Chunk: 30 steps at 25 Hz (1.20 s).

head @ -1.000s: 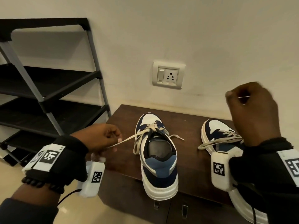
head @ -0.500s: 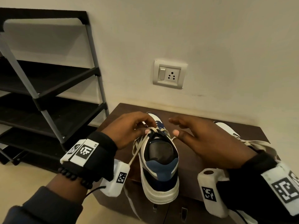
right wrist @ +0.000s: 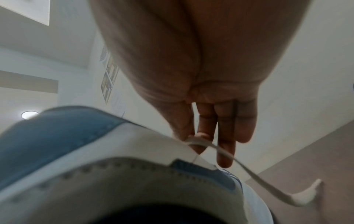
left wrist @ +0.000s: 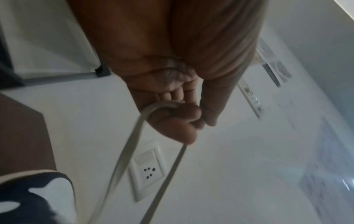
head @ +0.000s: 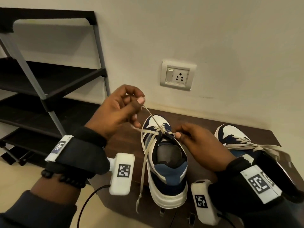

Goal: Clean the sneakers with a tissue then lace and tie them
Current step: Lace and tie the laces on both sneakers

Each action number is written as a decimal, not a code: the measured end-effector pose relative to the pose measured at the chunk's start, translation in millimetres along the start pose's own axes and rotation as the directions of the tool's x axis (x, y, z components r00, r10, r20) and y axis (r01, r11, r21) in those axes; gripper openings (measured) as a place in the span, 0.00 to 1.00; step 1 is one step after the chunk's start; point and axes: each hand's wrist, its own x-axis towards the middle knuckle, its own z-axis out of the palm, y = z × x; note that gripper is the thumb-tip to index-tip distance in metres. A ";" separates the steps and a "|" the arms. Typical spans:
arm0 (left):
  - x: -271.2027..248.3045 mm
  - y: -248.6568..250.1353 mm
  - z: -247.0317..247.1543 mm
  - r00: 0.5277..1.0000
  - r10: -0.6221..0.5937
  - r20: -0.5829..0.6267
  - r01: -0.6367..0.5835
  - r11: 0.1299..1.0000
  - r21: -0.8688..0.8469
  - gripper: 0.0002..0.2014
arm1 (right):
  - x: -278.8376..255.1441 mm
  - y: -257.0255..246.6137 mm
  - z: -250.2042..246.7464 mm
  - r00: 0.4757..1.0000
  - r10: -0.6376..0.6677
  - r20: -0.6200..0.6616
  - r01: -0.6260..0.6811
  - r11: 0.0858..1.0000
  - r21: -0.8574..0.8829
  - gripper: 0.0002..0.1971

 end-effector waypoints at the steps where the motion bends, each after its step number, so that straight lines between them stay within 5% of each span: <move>1: 1.7 -0.4 -2.6 0.999 0.001 -0.043 -0.004 0.997 -0.078 0.14 | 0.6 2.4 0.3 0.999 0.005 -0.034 -0.004 1.000 0.023 0.04; 6: 7.0 -15.6 -5.3 0.996 0.065 -0.059 -0.056 0.989 0.139 0.25 | -0.7 6.4 6.2 0.997 -0.010 -0.075 0.013 0.999 0.038 0.05; 12: 7.6 -20.5 2.9 0.983 0.128 -0.134 -0.071 0.930 0.361 0.10 | -0.5 8.4 7.9 0.996 -0.003 -0.089 0.011 0.996 0.091 0.06; 14: 4.4 -17.2 5.4 0.989 0.027 -0.143 0.016 0.956 0.293 0.08 | -1.0 7.8 7.5 0.995 -0.001 -0.101 0.011 0.995 0.104 0.06; 17: -1.6 -9.0 2.4 0.988 -0.156 -0.005 0.146 0.915 0.375 0.08 | -0.1 5.1 2.9 0.996 -0.028 -0.090 0.039 0.992 0.120 0.05; 20: -5.7 -0.2 -5.1 0.971 -0.168 0.173 0.072 0.886 0.459 0.07 | 2.6 5.8 1.7 0.992 -0.036 -0.117 0.050 0.992 0.119 0.02; 23: -6.1 3.2 -13.9 0.902 -0.238 0.361 0.038 0.874 0.484 0.07 | 4.6 7.0 5.2 0.990 -0.043 -0.133 0.058 0.992 0.112 0.03; 26: -2.9 -1.9 -13.8 0.888 -0.276 0.369 0.050 0.854 0.518 0.14 | 6.6 6.6 6.7 0.993 -0.008 -0.121 0.029 0.985 0.168 0.05; 30: -3.1 -10.3 -2.3 0.951 -0.165 0.262 -0.022 0.808 0.588 0.12 | 9.8 5.6 9.5 0.996 -0.011 -0.089 0.025 0.988 0.153 0.05</move>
